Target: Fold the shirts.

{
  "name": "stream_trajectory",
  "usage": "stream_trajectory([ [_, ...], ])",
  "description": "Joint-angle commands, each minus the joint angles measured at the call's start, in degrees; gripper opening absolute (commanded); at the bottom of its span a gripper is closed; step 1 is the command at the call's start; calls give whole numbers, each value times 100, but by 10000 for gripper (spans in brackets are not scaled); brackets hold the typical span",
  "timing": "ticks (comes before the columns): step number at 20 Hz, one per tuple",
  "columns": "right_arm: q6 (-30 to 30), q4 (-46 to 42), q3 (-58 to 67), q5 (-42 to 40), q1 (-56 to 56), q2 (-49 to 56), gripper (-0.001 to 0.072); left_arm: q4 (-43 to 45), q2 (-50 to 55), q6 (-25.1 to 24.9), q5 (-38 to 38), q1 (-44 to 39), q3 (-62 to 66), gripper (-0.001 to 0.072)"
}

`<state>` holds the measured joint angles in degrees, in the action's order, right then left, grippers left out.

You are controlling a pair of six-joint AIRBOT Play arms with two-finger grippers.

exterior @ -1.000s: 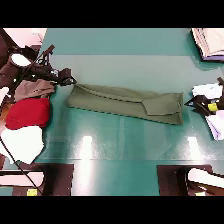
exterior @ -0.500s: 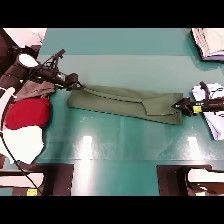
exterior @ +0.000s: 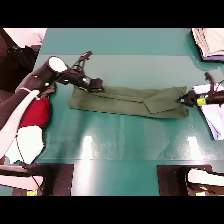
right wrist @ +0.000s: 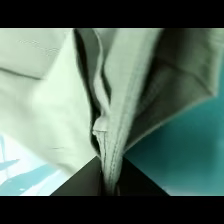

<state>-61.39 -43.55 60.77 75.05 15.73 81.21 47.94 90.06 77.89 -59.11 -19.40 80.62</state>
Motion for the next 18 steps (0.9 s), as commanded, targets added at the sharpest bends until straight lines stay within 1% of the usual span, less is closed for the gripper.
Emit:
stream_trajectory([
  [1,-691,13,955,885,-251,-254,16,11,761,31,212,-566,804,22],
  [4,-1211,46,1891,1217,-804,-308,16,4,1720,323,157,-909,1779,22],
  [5,-1346,50,2166,1215,-1001,-308,16,0,1991,328,118,-1008,2037,22],
  [7,-1497,48,2693,1169,-1401,-302,16,-7,2463,407,70,-1176,2455,22],
  [9,-1631,48,3161,1147,-1801,-214,16,-79,2769,468,205,-1270,2636,22],
  [11,-1727,48,3639,1252,-2181,9,16,-229,2896,468,354,-1268,2664,23],
  [15,-1729,44,4568,1368,-2881,636,16,-164,2920,461,420,-1257,2662,23],
  [18,-1731,37,5093,1370,-3239,1029,15,-168,2892,459,227,-1128,2664,23],
])
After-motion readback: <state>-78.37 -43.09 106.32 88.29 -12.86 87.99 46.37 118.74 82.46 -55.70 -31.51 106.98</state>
